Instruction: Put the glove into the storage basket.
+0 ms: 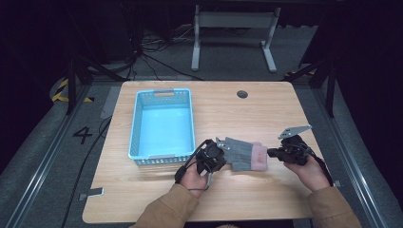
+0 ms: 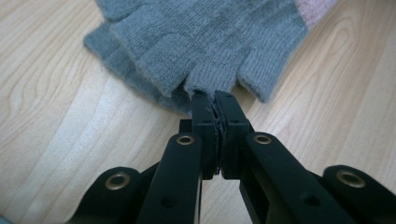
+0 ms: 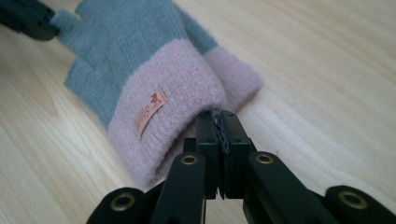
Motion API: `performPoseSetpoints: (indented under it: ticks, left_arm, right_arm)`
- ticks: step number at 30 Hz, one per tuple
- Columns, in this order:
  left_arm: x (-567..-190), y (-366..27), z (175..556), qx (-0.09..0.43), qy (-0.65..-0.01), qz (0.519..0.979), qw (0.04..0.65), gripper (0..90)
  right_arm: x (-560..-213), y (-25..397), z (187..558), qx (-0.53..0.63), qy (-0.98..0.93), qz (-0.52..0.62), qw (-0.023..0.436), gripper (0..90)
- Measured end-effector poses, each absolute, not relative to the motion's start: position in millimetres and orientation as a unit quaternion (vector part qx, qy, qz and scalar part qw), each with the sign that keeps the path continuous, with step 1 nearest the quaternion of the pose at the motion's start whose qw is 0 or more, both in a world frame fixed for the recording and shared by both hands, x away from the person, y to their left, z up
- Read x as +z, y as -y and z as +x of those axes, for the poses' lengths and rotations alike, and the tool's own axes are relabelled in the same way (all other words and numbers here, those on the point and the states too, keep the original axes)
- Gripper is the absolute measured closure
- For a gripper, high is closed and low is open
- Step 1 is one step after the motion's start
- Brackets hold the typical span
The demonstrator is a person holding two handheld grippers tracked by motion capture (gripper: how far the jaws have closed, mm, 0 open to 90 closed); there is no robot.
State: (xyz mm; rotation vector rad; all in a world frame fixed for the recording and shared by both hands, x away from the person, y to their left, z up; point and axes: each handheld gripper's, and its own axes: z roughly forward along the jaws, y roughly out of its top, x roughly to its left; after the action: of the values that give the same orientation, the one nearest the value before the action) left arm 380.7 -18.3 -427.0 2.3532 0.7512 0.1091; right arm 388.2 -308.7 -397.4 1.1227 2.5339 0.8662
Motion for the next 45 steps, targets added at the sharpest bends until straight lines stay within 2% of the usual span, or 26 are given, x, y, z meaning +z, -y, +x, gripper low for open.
performPoseSetpoints:
  ticks: [10,14,16,18,24,29,34,35,36,37,40,45]
  left_arm:
    - [-428,17,385,0.037,-0.297,0.894,0.333,88.1]
    - [-429,18,384,0.034,-0.297,0.896,0.328,88.1]
    - [-429,18,384,0.033,-0.297,0.897,0.326,88.0]
    - [-429,18,384,0.032,-0.297,0.896,0.327,88.0]
    - [-430,19,385,0.031,-0.295,0.898,0.324,88.0]
    - [-430,20,385,0.028,-0.295,0.899,0.323,88.0]
    - [-432,22,385,0.025,-0.295,0.900,0.318,88.0]
    - [-432,22,385,0.024,-0.295,0.901,0.317,88.0]
    - [-432,22,385,0.024,-0.295,0.901,0.317,88.0]
    - [-433,23,385,0.024,-0.294,0.902,0.317,88.0]
    - [-433,23,385,0.025,-0.293,0.901,0.317,88.0]
    - [-428,20,384,0.033,-0.295,0.896,0.330,88.0]
  right_arm:
    - [-389,309,406,0.323,-0.846,0.405,0.126,89.5]
    - [-394,312,405,0.309,-0.855,0.403,0.106,89.0]
    - [-396,314,403,0.311,-0.856,0.402,0.094,82.1]
    - [-397,316,401,0.313,-0.855,0.409,0.063,76.9]
    - [-403,313,396,0.309,-0.863,0.398,0.042,62.0]
    - [-413,306,397,0.289,-0.871,0.396,0.026,58.6]
    - [-420,300,398,0.274,-0.875,0.399,0.017,63.6]
    - [-420,299,398,0.269,-0.874,0.405,0.020,72.4]
    - [-420,299,398,0.269,-0.874,0.405,0.020,72.4]
    - [-418,299,398,0.269,-0.871,0.412,0.020,83.2]
    - [-416,299,397,0.271,-0.870,0.411,0.022,85.0]
    - [-403,297,393,0.280,-0.870,0.402,0.052,86.3]
